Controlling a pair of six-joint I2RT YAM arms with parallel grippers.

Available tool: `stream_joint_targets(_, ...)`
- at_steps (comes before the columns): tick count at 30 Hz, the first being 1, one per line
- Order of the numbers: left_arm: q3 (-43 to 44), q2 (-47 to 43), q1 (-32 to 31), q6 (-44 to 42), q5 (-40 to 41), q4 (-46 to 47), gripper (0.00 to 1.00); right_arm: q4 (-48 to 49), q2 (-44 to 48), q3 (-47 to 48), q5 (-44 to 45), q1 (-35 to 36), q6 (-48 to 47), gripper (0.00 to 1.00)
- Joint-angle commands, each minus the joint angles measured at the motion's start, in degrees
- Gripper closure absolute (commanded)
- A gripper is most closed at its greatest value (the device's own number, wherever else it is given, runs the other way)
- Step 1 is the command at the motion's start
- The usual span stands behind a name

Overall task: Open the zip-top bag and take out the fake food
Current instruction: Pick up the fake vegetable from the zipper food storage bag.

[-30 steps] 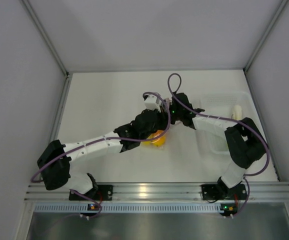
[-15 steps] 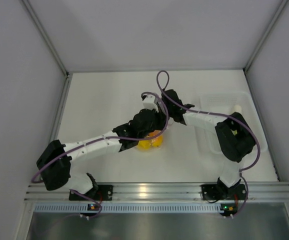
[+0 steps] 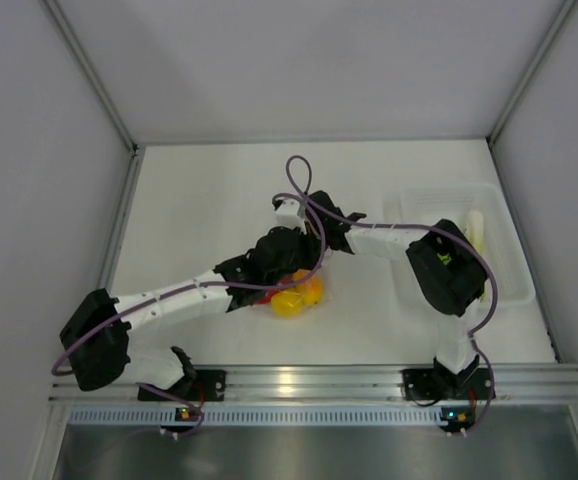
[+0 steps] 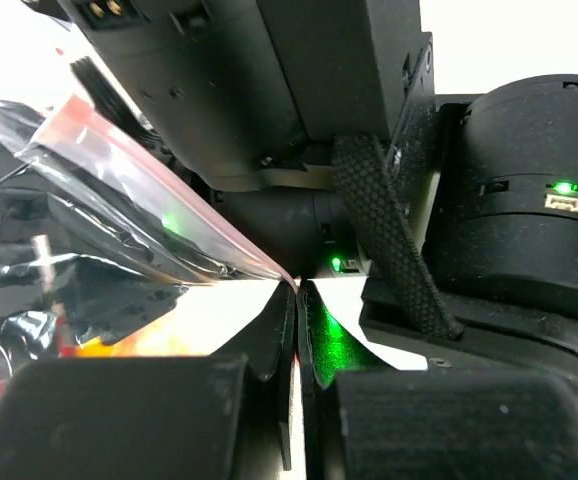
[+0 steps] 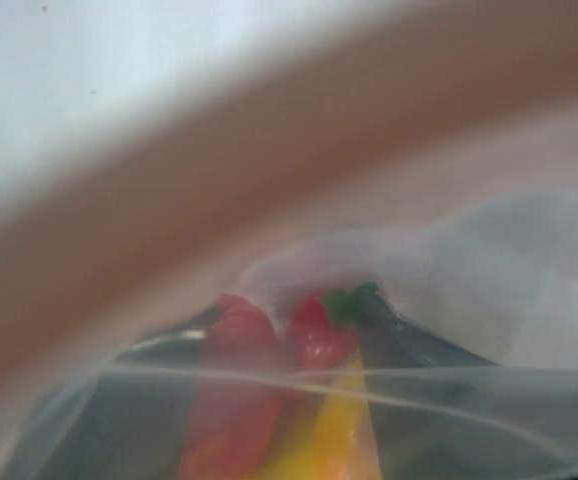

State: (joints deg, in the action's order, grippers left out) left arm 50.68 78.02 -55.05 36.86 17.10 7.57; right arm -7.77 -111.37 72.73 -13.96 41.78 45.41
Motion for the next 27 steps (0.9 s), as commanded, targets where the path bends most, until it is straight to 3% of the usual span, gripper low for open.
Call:
stream_joint_targets(1,-0.92,-3.57,0.82,-0.74,0.04,3.24,1.00,-4.70,4.31,-1.71,6.82,1.73,-4.97,0.39)
stream_joint_targets(4,-2.07,-3.75,1.17,-0.04,0.21,3.24,1.00,-10.48,7.39,-0.75,9.39,1.64,-9.97,0.42)
stream_joint_targets(10,-4.00,-3.49,1.34,1.46,-0.67,3.15,1.00,-22.45,7.40,1.19,5.69,1.38,-19.74,0.53)
stream_joint_targets(15,-5.23,-3.66,1.35,2.34,-1.10,3.24,1.00,-21.59,6.35,-0.92,5.52,1.64,-20.19,0.52)
stream_joint_targets(22,-6.73,-3.57,1.35,1.55,-1.55,3.32,1.00,-12.54,7.84,-2.94,5.34,2.16,-11.75,0.56)
stream_joint_targets(27,-7.69,-3.66,1.35,1.11,-1.28,3.67,1.00,-12.27,7.40,-1.54,7.01,3.57,-8.68,0.57)
